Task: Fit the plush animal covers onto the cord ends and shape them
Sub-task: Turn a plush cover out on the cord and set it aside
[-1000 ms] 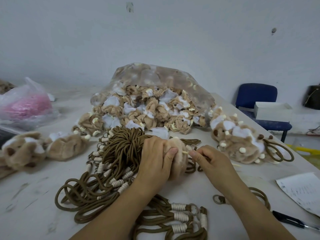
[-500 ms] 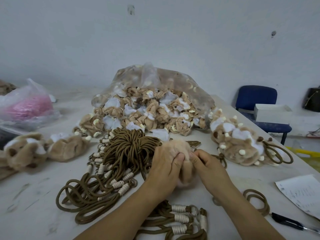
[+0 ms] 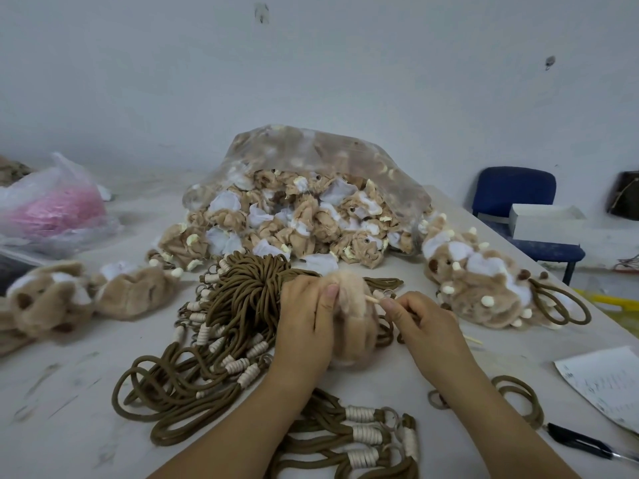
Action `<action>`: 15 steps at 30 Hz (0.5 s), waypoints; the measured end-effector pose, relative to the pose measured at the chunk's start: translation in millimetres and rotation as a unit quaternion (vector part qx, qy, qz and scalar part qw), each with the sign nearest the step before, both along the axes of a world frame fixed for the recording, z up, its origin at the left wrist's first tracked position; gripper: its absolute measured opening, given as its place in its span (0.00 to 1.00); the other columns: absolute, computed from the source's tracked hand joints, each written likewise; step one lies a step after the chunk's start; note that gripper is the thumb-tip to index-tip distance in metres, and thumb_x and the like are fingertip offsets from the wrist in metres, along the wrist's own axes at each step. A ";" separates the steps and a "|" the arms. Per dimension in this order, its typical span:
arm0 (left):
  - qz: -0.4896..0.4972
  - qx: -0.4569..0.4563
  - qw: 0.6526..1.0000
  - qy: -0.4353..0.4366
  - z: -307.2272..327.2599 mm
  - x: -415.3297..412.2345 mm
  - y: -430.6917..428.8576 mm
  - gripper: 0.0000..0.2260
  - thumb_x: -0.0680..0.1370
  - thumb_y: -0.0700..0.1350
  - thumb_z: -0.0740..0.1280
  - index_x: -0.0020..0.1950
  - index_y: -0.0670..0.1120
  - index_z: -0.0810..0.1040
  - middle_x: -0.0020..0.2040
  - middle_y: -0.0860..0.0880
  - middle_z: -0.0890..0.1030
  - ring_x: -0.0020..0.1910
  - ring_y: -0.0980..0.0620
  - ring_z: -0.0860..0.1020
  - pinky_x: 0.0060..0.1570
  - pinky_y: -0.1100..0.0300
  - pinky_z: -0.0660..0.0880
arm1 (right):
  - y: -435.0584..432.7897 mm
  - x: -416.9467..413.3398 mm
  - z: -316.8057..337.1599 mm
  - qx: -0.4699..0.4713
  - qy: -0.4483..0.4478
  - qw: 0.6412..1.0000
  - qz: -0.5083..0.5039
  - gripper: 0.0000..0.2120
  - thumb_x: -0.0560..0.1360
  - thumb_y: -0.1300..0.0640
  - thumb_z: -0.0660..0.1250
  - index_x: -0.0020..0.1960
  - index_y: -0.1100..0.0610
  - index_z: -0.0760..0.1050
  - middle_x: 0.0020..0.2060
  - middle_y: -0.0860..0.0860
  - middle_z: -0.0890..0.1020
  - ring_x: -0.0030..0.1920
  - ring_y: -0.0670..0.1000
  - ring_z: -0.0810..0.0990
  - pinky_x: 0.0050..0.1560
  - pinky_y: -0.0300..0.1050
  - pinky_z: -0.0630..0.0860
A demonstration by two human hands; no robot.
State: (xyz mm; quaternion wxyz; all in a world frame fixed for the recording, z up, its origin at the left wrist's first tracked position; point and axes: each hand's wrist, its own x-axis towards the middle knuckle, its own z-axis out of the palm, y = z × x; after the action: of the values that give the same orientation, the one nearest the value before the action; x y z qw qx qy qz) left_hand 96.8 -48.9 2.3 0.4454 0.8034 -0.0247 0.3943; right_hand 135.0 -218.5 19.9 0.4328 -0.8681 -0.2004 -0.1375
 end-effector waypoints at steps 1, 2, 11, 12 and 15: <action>0.014 0.011 1.000 -0.011 0.1 -0.5 1.3 0.18 0.81 0.53 0.52 0.44 0.46 0.78 0.44 0.54 0.74 0.49 0.55 0.69 0.53 0.73 0.61 | -0.2 0.3 -0.8 -0.003 0.003 1.000 -0.004 0.19 0.76 0.41 0.60 0.35 0.54 0.73 0.31 0.49 0.76 0.36 0.48 0.76 0.52 0.59 0.72; 0.022 0.025 0.999 -0.018 -0.1 -1.0 2.0 0.19 0.81 0.52 0.53 0.46 0.44 0.80 0.46 0.53 0.75 0.50 0.55 0.69 0.54 0.72 0.61 | -0.1 0.4 -1.6 -0.001 0.005 1.000 -0.004 0.19 0.76 0.42 0.61 0.36 0.56 0.73 0.31 0.50 0.76 0.36 0.49 0.76 0.51 0.57 0.72; -0.050 0.011 0.999 0.006 3.8 -5.6 -1.1 0.15 0.80 0.47 0.58 0.51 0.39 0.81 0.49 0.52 0.76 0.53 0.51 0.74 0.55 0.60 0.70 | -2.7 3.7 -2.9 0.041 0.009 0.998 0.045 0.17 0.76 0.46 0.63 0.35 0.56 0.74 0.33 0.50 0.76 0.35 0.46 0.74 0.36 0.37 0.68; -0.058 0.009 0.998 0.010 4.5 -6.4 -1.4 0.15 0.80 0.47 0.58 0.49 0.40 0.81 0.48 0.53 0.75 0.52 0.51 0.74 0.54 0.61 0.70 | -3.1 3.8 -2.2 0.043 0.008 0.998 0.051 0.16 0.76 0.47 0.63 0.35 0.55 0.74 0.33 0.49 0.77 0.35 0.45 0.74 0.37 0.37 0.69; -0.083 0.013 0.996 0.015 5.8 -8.6 -4.2 0.14 0.80 0.47 0.59 0.46 0.42 0.80 0.46 0.57 0.74 0.49 0.57 0.74 0.51 0.66 0.69 | -1.7 2.3 -1.8 0.057 0.023 0.996 0.067 0.15 0.77 0.51 0.64 0.34 0.55 0.73 0.30 0.44 0.76 0.32 0.43 0.73 0.33 0.35 0.70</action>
State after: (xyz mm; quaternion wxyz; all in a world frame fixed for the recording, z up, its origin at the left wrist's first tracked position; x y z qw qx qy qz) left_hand 88.2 -53.1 8.1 0.4668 0.8100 -0.0899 0.3434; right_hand 137.3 -220.3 18.1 0.4947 -0.8293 -0.2403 -0.0993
